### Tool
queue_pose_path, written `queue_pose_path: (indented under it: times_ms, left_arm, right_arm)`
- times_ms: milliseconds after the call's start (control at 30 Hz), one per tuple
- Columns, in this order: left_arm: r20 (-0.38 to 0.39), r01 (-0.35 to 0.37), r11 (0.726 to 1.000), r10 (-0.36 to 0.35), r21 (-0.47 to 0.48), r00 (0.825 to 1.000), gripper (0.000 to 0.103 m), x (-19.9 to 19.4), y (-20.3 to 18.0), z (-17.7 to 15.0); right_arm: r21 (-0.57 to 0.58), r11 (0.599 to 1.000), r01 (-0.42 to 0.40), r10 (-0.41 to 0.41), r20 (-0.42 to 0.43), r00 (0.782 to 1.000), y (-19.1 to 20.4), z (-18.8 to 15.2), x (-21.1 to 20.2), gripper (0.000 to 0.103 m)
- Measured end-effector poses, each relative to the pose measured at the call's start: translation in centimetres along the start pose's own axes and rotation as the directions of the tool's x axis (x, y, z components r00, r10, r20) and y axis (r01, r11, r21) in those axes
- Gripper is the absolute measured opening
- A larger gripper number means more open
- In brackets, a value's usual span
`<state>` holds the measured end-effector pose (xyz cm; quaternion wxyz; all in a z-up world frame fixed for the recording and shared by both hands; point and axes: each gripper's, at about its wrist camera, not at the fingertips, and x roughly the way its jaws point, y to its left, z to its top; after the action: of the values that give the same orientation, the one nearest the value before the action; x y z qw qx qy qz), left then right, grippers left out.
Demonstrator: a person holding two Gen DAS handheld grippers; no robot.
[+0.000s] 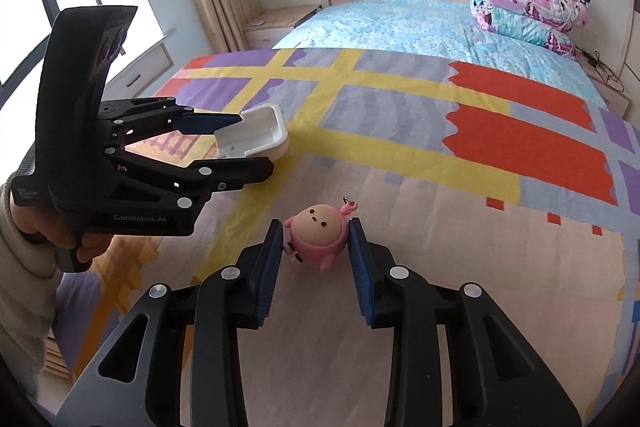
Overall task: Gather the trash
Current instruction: 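Grasp the pink toy with the right tool while the left tool grasps the white tray, then carry the pink toy and white tray to the trash bag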
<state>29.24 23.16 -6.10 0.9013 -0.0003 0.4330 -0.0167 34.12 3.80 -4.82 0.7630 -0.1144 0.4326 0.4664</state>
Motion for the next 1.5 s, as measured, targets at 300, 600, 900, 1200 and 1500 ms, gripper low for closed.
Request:
queue_pose_path:
  times_ms: [300, 600, 900, 1200, 1500]
  left_arm:
    - [0.022, -0.006, 0.999, 0.005, 0.042, 1.000, 0.032, -3.6, -2.9, 0.1]
    - [-0.005, -0.018, 0.998, 0.018, 0.052, 1.000, 0.012, -4.4, -4.6, -0.6]
    - [-0.005, -0.046, 0.996, 0.047, 0.072, 0.999, 0.004, -4.9, -5.7, -0.3]
    - [0.018, -0.046, 0.994, 0.045, 0.095, 0.999, 0.003, -7.6, -7.7, -0.5]
    - [0.055, -0.035, 0.991, 0.029, 0.128, 0.998, 0.003, -11.6, -11.8, -1.9]
  right_arm:
    - [-0.017, 1.000, 0.001, -0.001, 0.034, 0.999, 0.2, -0.6, -2.7, 0.033]
    - [-0.023, 1.000, -0.003, 0.004, 0.053, 0.999, 0.4, -1.7, -4.5, 0.033]
    - [-0.025, 1.000, -0.003, 0.004, 0.069, 0.998, 0.2, -2.3, -5.7, 0.033]
    - [-0.029, 0.999, -0.014, 0.016, 0.090, 0.996, 0.3, -3.4, -7.6, 0.033]
    - [-0.054, 0.999, -0.010, 0.016, 0.120, 0.993, 0.8, -5.8, -11.5, 0.033]
